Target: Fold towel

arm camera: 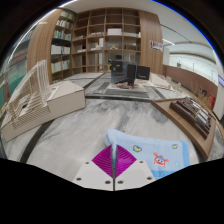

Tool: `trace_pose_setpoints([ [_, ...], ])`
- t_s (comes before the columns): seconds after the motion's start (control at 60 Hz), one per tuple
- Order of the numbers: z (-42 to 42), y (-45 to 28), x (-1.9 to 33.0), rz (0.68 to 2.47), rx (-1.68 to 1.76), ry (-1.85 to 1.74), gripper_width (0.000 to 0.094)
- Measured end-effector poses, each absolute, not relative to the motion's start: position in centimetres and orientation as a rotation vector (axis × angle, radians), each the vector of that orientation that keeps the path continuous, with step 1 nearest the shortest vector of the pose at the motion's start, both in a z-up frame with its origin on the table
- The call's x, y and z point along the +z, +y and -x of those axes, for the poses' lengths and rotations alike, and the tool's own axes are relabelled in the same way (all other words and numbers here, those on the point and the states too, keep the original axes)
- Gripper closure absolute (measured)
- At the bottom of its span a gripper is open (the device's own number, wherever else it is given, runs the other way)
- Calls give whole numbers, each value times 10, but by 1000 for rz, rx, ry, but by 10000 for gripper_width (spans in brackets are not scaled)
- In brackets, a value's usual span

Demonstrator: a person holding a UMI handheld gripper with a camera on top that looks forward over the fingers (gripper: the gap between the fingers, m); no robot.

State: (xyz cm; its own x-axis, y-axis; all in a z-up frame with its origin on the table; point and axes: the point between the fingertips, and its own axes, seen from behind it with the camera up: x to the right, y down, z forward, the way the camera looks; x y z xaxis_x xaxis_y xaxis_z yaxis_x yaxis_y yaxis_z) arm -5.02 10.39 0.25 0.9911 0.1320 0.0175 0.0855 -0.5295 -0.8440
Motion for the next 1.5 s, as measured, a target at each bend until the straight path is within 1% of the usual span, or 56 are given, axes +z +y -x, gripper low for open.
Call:
trace_pose_setpoints([
  [0.083,39,106,41,2055,62,-139,930],
  [0.167,5,108,85,1966,19,-117,930],
  [0.233,-36,104,101,1950,-12,-60,929],
  [0.317,-86,101,87,1996,-35,17,925],
  [0.433,-140,89,37,2127,-90,119,918],
  [0.5,-151,81,13,2204,-64,170,904],
  [0.567,-151,79,5,2222,-22,193,901],
  [0.6,-152,79,7,2220,-15,190,871],
  [0.617,-150,80,10,2222,-8,189,887],
  [0.633,-150,79,10,2217,2,188,719],
  [0.65,-150,78,12,2212,4,191,664],
  [0.75,-153,64,14,2226,17,151,69],
  [0.783,-152,58,14,2228,21,131,123],
  [0.8,-153,54,15,2224,23,122,131],
  [0.867,-158,35,23,2209,10,96,88],
  [1.0,-159,-18,52,2142,-5,92,100],
  [1.233,-128,-97,109,2017,0,34,96],
  [1.383,-125,-120,123,1981,-47,-52,95],
  [1.5,-126,-121,129,1948,-24,-12,91],
])
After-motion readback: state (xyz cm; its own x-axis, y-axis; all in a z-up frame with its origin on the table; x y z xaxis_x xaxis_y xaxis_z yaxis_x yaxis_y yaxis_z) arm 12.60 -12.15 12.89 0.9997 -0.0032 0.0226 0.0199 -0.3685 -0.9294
